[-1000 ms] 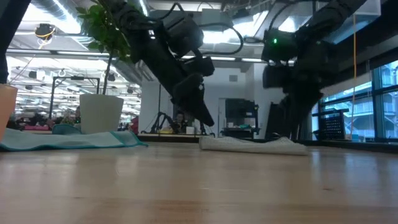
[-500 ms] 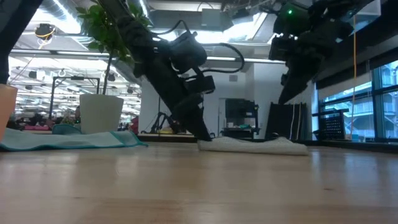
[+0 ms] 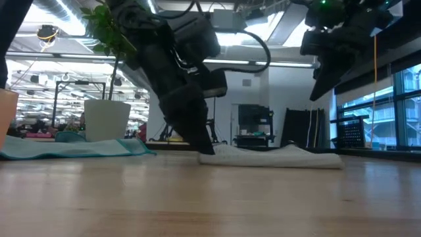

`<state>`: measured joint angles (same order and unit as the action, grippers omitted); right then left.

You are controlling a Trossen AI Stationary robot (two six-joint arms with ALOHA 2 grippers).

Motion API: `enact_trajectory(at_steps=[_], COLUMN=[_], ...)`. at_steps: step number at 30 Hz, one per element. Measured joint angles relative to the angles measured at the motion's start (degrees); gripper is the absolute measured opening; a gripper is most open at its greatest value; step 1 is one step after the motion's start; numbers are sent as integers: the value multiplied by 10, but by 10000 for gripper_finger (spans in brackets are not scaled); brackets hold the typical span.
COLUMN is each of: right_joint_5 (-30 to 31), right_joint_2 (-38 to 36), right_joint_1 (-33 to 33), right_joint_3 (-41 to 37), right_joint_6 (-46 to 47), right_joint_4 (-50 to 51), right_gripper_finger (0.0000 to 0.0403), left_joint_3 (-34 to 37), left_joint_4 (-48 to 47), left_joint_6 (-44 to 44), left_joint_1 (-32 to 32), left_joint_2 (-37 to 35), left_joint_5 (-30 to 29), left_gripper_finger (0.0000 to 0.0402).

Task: Roll microfiber towels into tight, uniform cylinder then place into a basket
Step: Roll the gray microfiber towel

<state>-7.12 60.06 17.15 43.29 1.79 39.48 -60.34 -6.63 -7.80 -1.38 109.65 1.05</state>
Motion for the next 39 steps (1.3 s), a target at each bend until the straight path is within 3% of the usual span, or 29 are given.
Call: enact_trajectory(at_steps=[5,12,21,25,29,34,39], right_joint_5=[-4,-67,-70,-33,-20,51,60], right_joint_2=[-7,-8,-8,-1,8,23,45], right_joint_1=[0,-5,-46,-60,-62,-62,-62], right_joint_3=[0,0,-11,-48,-90,-125,-155], right_joint_6=[-30,-67,-68,-41,-38,-44,-84], right_joint_4=[-1,15,18,-47,-135,-229,-275], right_gripper_finger=[154,154,154,154,154,154,154], left_joint_3=[0,-29,-29,-28,-28,-28,-29], left_joint_4=[-1,-35,-83,-90,-84,-88,-89], left_joint_6=[-26,-7,-28,-40,-44,-61,-68], left_joint_1=[-10,-3,-11,-33,-41,-40,-40], left_joint_2=[-5,-33,-73,-67,-67,-60,-52], left_joint_5=[-15,-23,-13,8,-31,-42,-61], left_gripper_finger=[74,74,74,74,74,74,74])
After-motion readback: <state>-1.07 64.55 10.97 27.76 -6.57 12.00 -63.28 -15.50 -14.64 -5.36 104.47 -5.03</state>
